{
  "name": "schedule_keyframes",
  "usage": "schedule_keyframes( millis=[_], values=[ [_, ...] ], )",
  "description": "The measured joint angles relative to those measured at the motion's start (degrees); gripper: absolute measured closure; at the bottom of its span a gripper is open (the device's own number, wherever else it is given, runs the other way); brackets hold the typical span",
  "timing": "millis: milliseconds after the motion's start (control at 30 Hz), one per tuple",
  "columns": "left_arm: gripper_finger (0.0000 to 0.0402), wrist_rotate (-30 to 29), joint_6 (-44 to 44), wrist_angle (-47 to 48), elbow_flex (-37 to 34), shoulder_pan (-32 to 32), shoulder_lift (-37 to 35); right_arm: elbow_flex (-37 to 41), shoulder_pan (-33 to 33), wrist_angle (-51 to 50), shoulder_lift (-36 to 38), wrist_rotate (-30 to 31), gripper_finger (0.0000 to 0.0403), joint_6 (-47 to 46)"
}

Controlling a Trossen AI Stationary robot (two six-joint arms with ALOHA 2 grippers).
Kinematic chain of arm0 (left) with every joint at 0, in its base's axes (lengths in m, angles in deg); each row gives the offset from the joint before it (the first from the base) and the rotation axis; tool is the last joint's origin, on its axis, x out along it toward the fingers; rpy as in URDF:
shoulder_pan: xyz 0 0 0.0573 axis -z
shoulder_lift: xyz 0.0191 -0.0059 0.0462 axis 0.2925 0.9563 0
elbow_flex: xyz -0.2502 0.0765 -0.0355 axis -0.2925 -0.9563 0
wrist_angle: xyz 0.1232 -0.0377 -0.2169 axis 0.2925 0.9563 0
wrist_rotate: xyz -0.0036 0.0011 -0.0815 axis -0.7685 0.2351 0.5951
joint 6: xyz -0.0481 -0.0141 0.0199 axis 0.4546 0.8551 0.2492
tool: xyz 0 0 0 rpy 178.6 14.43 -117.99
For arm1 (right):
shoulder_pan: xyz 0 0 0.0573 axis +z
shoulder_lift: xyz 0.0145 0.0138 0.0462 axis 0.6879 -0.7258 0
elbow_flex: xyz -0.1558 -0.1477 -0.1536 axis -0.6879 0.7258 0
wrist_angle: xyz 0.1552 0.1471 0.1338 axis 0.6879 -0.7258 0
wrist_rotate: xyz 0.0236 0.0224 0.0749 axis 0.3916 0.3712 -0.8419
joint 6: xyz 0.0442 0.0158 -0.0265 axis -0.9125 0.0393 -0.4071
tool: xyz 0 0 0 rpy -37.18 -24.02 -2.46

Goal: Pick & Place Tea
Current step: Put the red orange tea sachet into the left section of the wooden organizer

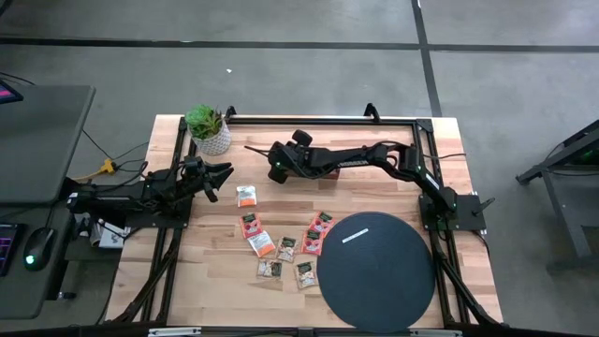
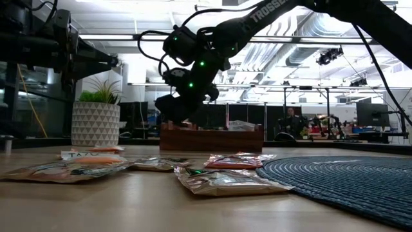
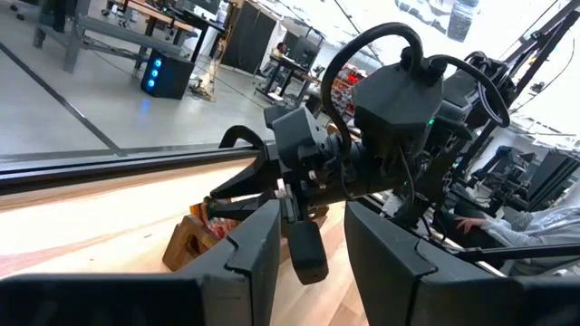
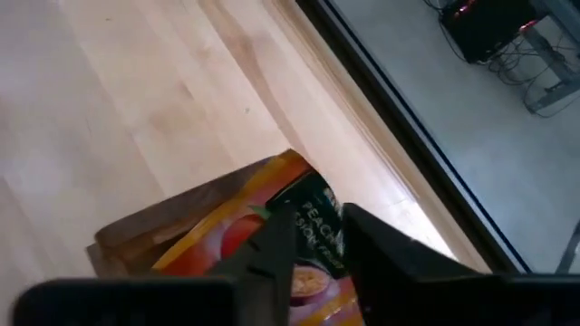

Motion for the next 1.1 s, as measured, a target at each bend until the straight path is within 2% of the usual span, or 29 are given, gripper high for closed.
schedule_keyframes(
  millis=[133, 267, 533, 700, 833, 933, 1000, 1100],
  values=[
    [0.0278, 0.0, 0.0, 0.0, 0.0, 0.0, 0.0, 0.0, 0.0, 0.0, 0.0, 0.4, 0.0261, 0.1],
    [0.0278, 0.0, 0.0, 0.0, 0.0, 0.0, 0.0, 0.0, 0.0, -1.5, 0.8, 0.6, 0.0232, -0.2],
    [0.0278, 0.0, 0.0, 0.0, 0.0, 0.0, 0.0, 0.0, 0.2, -9.1, 5.6, -1.1, 0.0222, -2.3],
    [0.0278, 0.0, 0.0, 0.0, 0.0, 0.0, 0.0, 0.0, 1.5, -21.3, 9.2, -8.9, 0.0222, -8.4],
    [0.0278, 0.0, 0.0, 0.0, 0.0, 0.0, 0.0, 0.0, 3.0, -33.6, 11.6, -20.3, 0.0222, -14.7],
    [0.0278, 0.0, 0.0, 0.0, 0.0, 0.0, 0.0, 0.0, 4.4, -39.3, 12.5, -28.6, 0.0222, -18.4],
    [0.0278, 0.0, 0.0, 0.0, 0.0, 0.0, 0.0, 0.0, 5.2, -41.7, 12.5, -31.6, 0.0222, -19.8],
    [0.0278, 0.0, 0.0, 0.0, 0.0, 0.0, 0.0, 0.2, 6.1, -44.1, 12.4, -32.9, 0.0222, -21.6]
  ],
)
